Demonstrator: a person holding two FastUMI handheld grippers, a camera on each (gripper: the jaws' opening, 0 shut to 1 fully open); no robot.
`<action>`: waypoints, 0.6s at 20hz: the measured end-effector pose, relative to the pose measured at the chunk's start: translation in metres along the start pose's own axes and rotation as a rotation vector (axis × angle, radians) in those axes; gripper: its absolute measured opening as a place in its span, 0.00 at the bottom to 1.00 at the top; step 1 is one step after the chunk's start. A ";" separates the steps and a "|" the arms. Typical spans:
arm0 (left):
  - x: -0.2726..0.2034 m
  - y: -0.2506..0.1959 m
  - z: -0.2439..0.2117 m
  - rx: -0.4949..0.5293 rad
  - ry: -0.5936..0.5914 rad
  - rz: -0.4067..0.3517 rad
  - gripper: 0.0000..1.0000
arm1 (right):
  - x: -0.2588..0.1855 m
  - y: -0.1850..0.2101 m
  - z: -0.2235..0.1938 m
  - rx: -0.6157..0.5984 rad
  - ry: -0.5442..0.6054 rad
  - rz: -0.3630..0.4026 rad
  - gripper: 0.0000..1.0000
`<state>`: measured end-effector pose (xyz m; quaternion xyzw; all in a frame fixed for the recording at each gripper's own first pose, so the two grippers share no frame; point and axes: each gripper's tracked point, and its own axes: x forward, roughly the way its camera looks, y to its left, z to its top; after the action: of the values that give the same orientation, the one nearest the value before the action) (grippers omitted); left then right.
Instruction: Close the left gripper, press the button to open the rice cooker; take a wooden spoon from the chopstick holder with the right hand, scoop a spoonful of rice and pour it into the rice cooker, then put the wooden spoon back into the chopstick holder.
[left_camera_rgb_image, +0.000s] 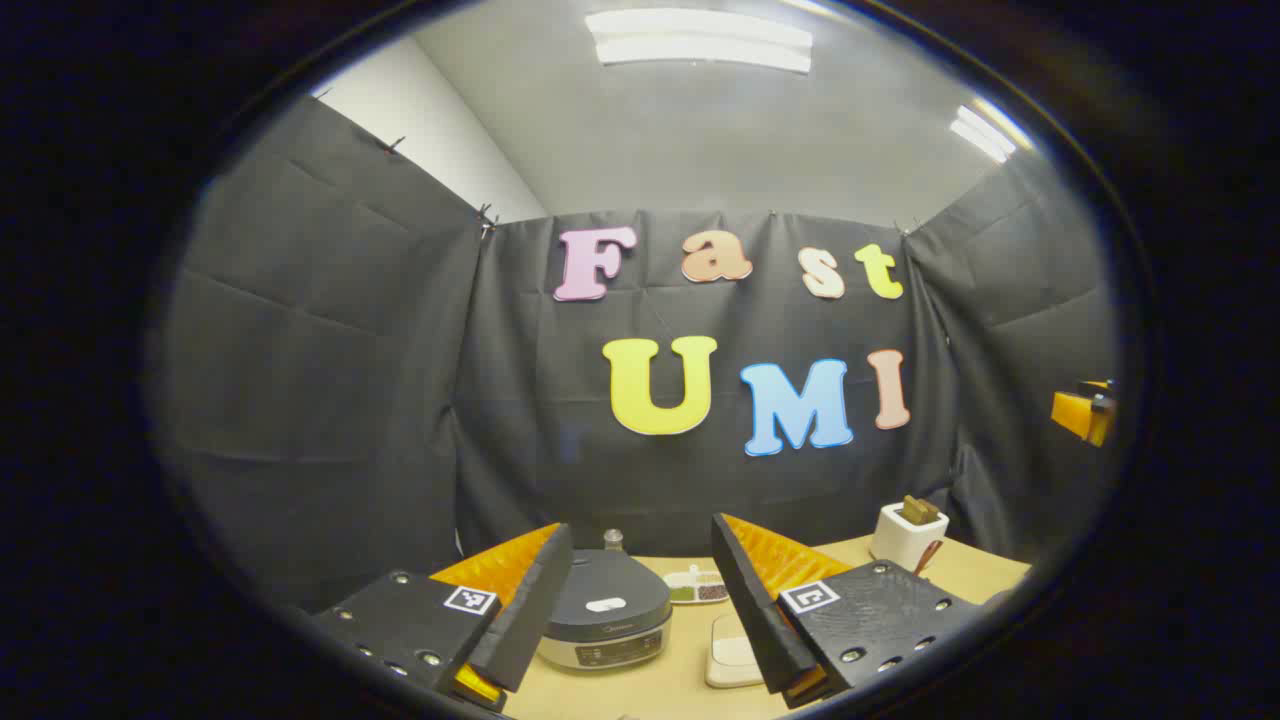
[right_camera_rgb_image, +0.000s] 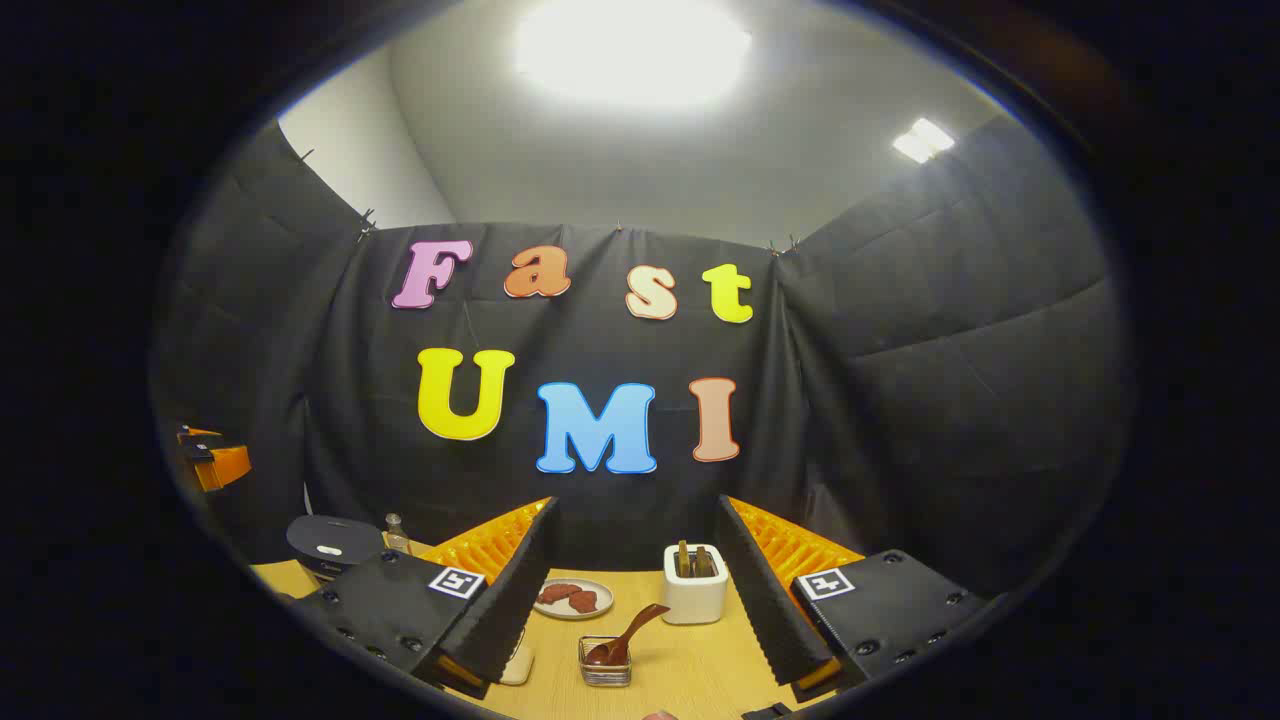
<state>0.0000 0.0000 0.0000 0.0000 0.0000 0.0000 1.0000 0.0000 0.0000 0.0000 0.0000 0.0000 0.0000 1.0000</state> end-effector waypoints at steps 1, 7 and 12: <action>0.001 0.000 0.001 -0.001 -0.002 0.007 0.87 | 0.001 0.002 -0.002 0.004 0.002 0.005 0.96; 0.012 0.018 0.004 0.021 0.002 0.040 0.87 | 0.018 0.009 0.003 0.039 -0.013 0.021 0.98; 0.012 0.025 0.000 0.024 0.004 0.057 0.87 | 0.022 0.002 0.006 0.031 -0.026 0.012 0.98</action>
<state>0.0119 0.0252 -0.0005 0.0120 0.0021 0.0285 0.9995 0.0221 0.0025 0.0062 0.0156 -0.0128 0.0060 0.9998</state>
